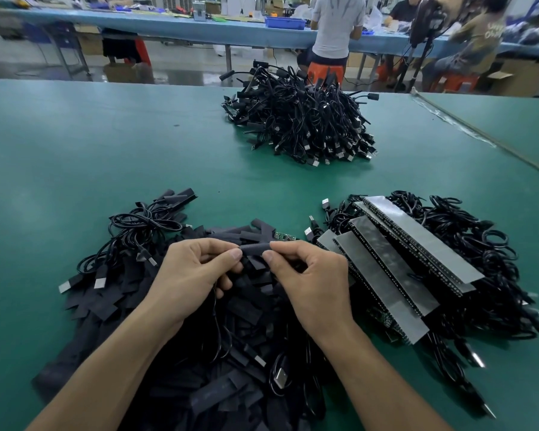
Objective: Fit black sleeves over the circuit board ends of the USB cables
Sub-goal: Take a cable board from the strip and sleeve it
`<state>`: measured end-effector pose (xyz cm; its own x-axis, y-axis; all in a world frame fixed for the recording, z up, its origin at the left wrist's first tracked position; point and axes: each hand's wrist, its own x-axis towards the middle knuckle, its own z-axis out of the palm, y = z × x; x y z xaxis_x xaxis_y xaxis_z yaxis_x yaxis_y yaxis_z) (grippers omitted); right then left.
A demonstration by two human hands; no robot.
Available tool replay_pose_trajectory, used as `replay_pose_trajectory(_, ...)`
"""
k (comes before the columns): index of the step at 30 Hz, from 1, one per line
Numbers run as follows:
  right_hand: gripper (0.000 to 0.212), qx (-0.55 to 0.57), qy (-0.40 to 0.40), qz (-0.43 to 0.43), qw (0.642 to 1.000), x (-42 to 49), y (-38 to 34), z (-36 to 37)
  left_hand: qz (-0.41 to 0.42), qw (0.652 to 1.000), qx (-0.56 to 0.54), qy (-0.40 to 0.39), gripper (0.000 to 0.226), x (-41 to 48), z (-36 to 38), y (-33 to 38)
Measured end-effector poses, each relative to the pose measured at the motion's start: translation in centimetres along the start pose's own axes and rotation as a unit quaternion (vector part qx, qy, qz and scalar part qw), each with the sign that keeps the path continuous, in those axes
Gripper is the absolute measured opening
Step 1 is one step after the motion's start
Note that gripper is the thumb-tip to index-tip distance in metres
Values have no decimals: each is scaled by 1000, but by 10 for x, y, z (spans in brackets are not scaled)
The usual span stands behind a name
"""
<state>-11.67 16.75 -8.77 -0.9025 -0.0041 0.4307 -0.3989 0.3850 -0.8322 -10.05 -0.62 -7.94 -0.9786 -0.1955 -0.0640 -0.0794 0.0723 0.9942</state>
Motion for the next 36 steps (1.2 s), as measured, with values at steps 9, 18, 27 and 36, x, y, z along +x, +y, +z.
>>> replay_pose_trajectory(9, 35, -341, -194, -9, 920, 16, -40, -35, 81, 984, -73, 144, 12, 12, -34, 26)
replay_pose_trajectory(18, 48, -428, -324, 112, 836, 8, -51, -41, 98, 936, 86, 326, 13, 64, -87, 23)
replay_pose_trajectory(27, 27, -407, -222, 84, 882, 13, -45, -39, 68, 841, 454, 285, 44, 55, -61, 32)
replay_pose_trajectory(36, 27, -419, -321, 98, 844, 9, -45, -39, 186, 950, 244, 62, 11, -14, 13, 39)
